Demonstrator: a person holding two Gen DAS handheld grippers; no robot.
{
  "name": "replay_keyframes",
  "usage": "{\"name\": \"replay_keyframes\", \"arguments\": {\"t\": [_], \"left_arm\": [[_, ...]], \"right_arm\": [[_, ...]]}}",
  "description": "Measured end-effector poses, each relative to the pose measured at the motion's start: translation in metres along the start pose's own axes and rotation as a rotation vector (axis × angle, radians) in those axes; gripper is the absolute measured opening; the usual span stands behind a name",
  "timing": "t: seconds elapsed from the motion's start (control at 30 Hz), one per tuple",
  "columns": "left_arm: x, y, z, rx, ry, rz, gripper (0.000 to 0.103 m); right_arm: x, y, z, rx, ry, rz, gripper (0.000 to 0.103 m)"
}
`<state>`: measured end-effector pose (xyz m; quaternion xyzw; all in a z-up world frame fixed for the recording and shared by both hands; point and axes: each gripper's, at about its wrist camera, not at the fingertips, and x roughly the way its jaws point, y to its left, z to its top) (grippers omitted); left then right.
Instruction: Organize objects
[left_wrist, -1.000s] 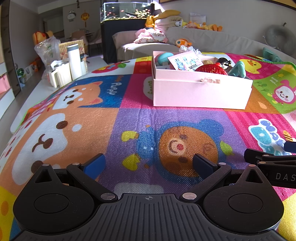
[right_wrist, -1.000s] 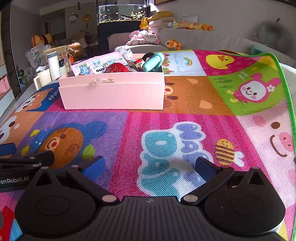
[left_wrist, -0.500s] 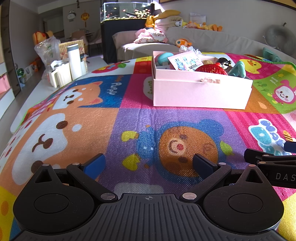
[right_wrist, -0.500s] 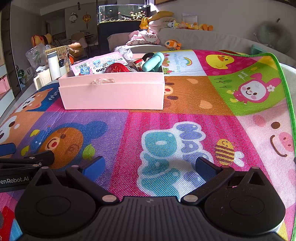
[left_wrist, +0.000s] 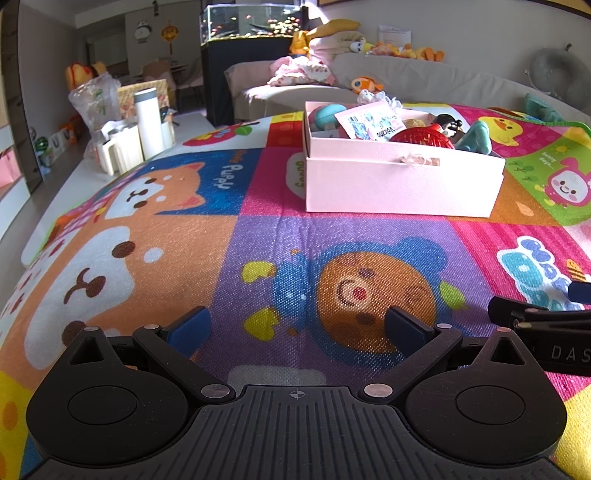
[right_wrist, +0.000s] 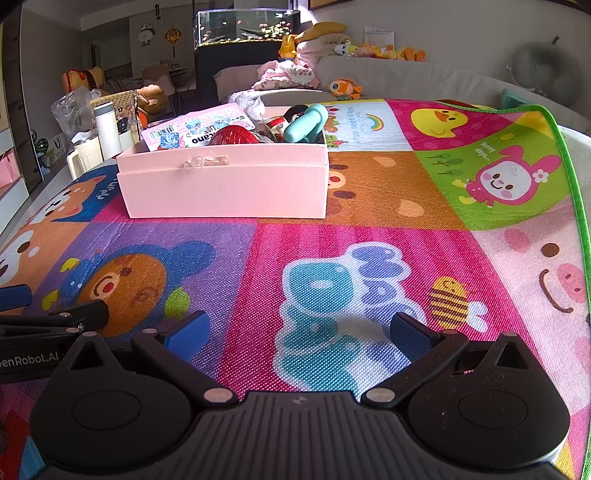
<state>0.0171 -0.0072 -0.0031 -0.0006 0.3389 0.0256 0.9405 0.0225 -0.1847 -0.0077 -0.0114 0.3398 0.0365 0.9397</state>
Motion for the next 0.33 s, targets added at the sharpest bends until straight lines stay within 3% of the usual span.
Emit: {"name": "replay_keyframes", "arguments": {"t": [0.33], "left_arm": [[-0.0003, -0.0010, -0.0004, -0.009, -0.002, -0.005, 0.102]], "right_arm": [[0.0000, -0.0003, -0.0002, 0.000, 0.000, 0.000, 0.103]]}}
